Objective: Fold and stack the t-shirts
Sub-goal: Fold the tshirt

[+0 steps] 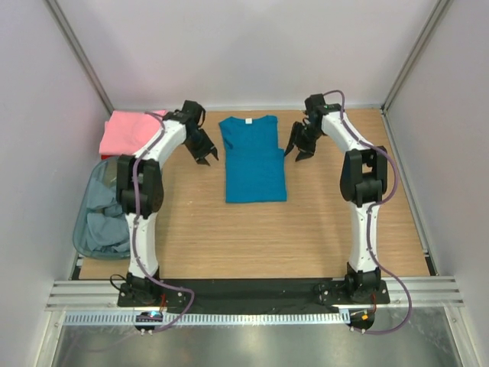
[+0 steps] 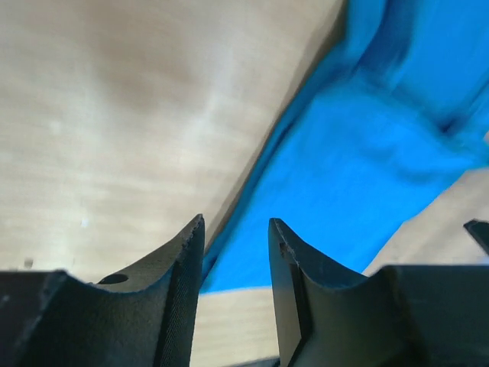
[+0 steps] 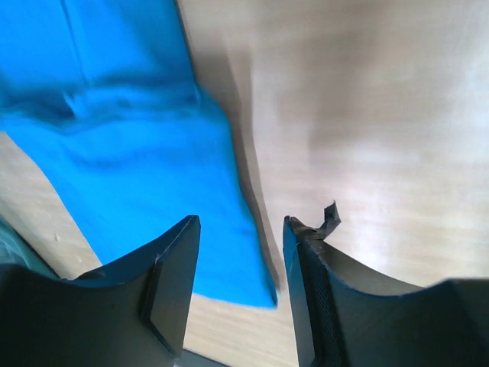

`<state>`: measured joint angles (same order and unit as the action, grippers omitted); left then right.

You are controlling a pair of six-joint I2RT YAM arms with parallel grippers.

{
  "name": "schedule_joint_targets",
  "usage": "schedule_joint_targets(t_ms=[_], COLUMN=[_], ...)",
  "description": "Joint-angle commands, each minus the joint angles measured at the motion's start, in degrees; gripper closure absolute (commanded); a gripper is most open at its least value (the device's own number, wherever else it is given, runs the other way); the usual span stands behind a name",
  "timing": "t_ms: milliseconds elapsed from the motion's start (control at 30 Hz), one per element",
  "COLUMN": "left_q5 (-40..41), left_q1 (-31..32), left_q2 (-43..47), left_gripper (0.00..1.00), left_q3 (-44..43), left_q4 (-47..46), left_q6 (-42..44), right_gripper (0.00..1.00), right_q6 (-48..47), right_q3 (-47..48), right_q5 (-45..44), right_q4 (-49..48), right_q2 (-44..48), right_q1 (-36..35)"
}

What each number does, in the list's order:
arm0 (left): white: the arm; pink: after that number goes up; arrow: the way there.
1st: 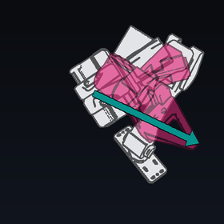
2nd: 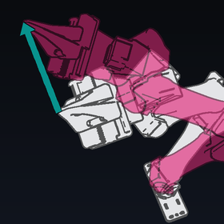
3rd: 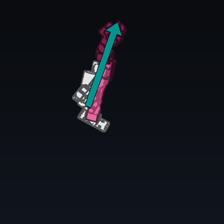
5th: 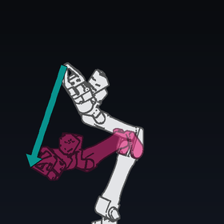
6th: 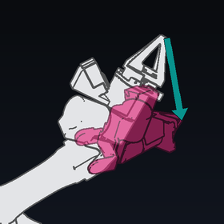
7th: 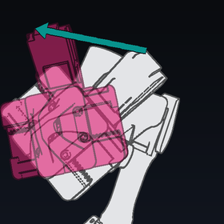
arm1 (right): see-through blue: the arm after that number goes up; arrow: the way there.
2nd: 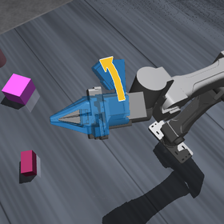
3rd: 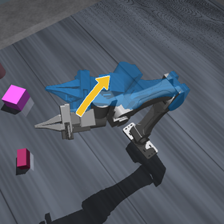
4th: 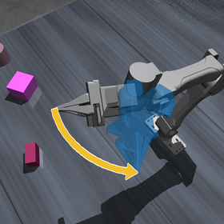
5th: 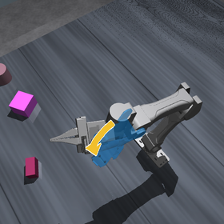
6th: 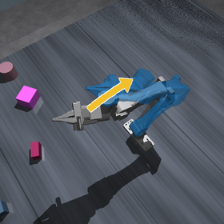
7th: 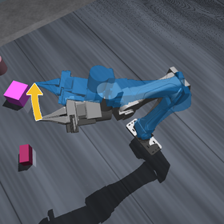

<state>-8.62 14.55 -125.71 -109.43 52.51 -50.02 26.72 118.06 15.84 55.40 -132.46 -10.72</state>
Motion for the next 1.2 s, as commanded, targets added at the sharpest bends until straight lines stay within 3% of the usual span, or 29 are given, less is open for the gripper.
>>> schedule_joint_targets(t_ms=[0, 200, 633, 733, 867, 967, 1100, 1133, 1167], left_q5=[-4.61, -12.02, -9.66, -11.24, -12.47, -12.38, -13.00, -13.69, -13.88], left_q1=[1.71, 4.96, 6.46, 6.55, 6.55, 6.55, 6.46, 6.63, 6.55], left_q2=[9.41, 15.67, 12.51, 12.51, 14.17, 15.58, 18.21, 18.74, 19.79], left_gripper=[0.59, 0.56, 0.57, 0.64, 0.84, 1.00, 1.00, 1.00, 1.00], left_q3=[11.63, 27.75, 32.08, 34.27, 38.93, 40.43, 43.77, 45.25, 45.96], left_q4=[-6.15, -15.41, -17.18, -18.41, -20.96, -20.87, -21.13, -21.31, -21.40], left_q6=[3.35, 4.14, 8.01, 7.75, 6.61, 6.16, 4.76, 4.49, 4.14], right_gripper=[0.46, 0.46, 0.47, 0.47, 0.48, 0.54, 0.81, 0.92, 0.96], right_q6=[-3.07, -4.13, -6.24, -6.15, -5.45, -4.57, -4.48, -4.31, -4.22], right_q3=[-9.99, -22.15, -32.54, -34.65, -39.29, -42.37, -46.07, -46.95, -48.44], right_q5=[3.23, 9.99, 11.40, 12.46, 12.99, 13.96, 12.03, 11.68, 11.50], right_q4=[-0.11, -4.86, -12.41, -13.64, -15.93, -17.34, -17.52, -17.43, -17.25], right_q2=[10.98, 16.27, 13.73, 13.28, 14.77, 15.74, 19.51, 20.39, 21.01], right_q1=[0.00, -0.27, -1.85, -2.55, -3.34, -3.34, -3.87, -3.96, -4.04])
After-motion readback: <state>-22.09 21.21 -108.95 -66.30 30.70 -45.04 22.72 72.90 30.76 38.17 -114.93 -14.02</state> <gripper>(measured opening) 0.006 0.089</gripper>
